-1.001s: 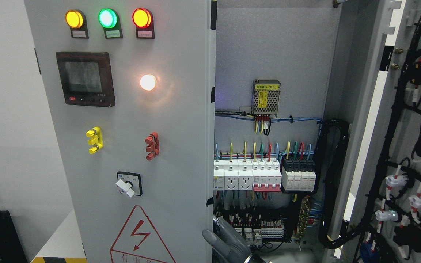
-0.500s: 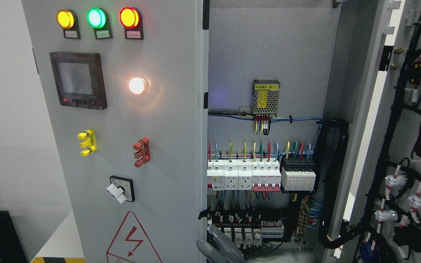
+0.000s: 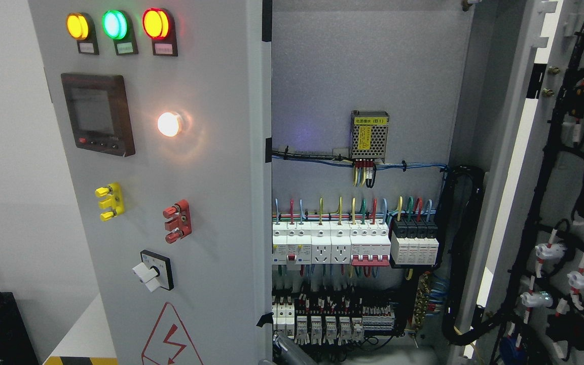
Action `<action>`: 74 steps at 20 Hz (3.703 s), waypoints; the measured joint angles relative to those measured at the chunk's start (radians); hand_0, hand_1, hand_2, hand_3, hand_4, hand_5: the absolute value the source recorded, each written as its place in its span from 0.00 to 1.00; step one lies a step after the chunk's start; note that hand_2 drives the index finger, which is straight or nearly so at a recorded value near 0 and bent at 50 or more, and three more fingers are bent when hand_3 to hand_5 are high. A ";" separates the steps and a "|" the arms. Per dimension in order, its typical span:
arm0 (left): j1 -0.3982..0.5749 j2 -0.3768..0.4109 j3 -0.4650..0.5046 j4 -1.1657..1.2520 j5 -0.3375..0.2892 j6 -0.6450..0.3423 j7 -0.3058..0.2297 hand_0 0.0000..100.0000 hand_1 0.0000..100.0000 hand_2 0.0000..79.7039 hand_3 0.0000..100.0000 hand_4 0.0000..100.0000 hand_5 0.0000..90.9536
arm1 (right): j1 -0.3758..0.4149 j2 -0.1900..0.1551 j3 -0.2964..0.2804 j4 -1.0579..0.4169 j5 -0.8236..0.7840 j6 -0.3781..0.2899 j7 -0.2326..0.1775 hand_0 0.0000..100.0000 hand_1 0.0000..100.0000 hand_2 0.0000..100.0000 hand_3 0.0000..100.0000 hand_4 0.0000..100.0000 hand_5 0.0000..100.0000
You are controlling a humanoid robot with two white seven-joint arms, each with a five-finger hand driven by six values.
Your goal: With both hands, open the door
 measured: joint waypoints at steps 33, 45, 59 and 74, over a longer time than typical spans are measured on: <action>0.000 0.000 0.000 0.000 0.000 0.000 0.000 0.12 0.39 0.00 0.00 0.00 0.00 | -0.003 -0.001 0.220 -0.108 -0.043 0.004 0.001 0.12 0.39 0.00 0.00 0.00 0.00; 0.000 0.000 0.000 0.000 0.000 0.000 0.000 0.12 0.39 0.00 0.00 0.00 0.00 | -0.026 0.020 0.283 -0.109 -0.043 0.066 -0.006 0.12 0.39 0.00 0.00 0.00 0.00; 0.000 0.000 0.000 0.000 0.000 0.000 0.000 0.12 0.39 0.00 0.00 0.00 0.00 | -0.078 0.094 0.331 -0.096 -0.040 0.134 -0.014 0.12 0.39 0.00 0.00 0.00 0.00; 0.000 0.000 0.000 0.000 0.000 0.000 0.000 0.12 0.39 0.00 0.00 0.00 0.00 | -0.134 0.131 0.361 -0.066 -0.036 0.142 -0.014 0.12 0.39 0.00 0.00 0.00 0.00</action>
